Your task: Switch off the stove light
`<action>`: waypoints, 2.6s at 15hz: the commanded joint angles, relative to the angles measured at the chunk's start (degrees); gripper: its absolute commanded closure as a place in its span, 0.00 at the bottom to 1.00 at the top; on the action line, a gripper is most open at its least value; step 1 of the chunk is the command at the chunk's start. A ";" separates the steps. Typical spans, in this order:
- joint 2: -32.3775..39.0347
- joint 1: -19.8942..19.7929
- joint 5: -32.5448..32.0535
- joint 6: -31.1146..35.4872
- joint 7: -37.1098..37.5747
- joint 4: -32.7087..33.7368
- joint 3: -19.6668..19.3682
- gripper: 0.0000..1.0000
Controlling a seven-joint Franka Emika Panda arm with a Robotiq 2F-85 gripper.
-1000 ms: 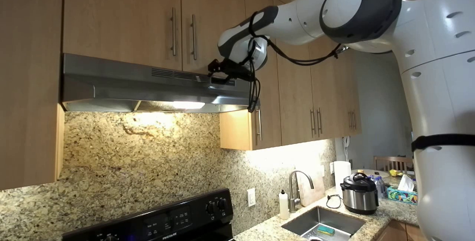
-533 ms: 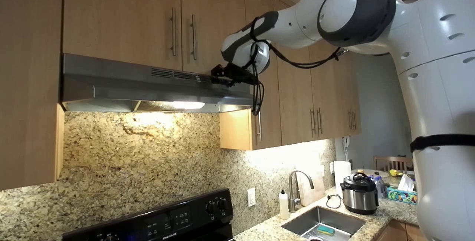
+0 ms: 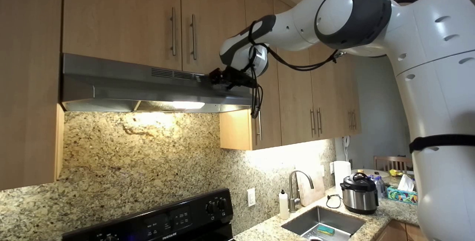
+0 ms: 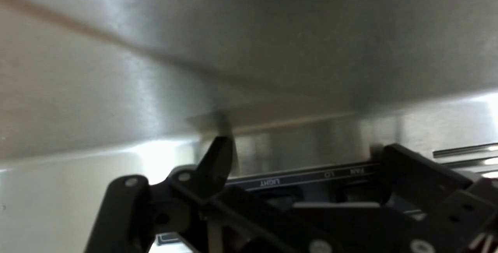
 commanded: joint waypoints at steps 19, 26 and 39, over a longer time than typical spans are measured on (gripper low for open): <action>-3.16 -0.10 1.40 -0.64 -3.49 0.65 2.50 0.00; -1.40 -0.39 1.15 -0.46 -3.09 1.47 2.22 0.00; 0.86 -0.87 -1.75 -0.09 -0.61 2.07 -0.09 0.00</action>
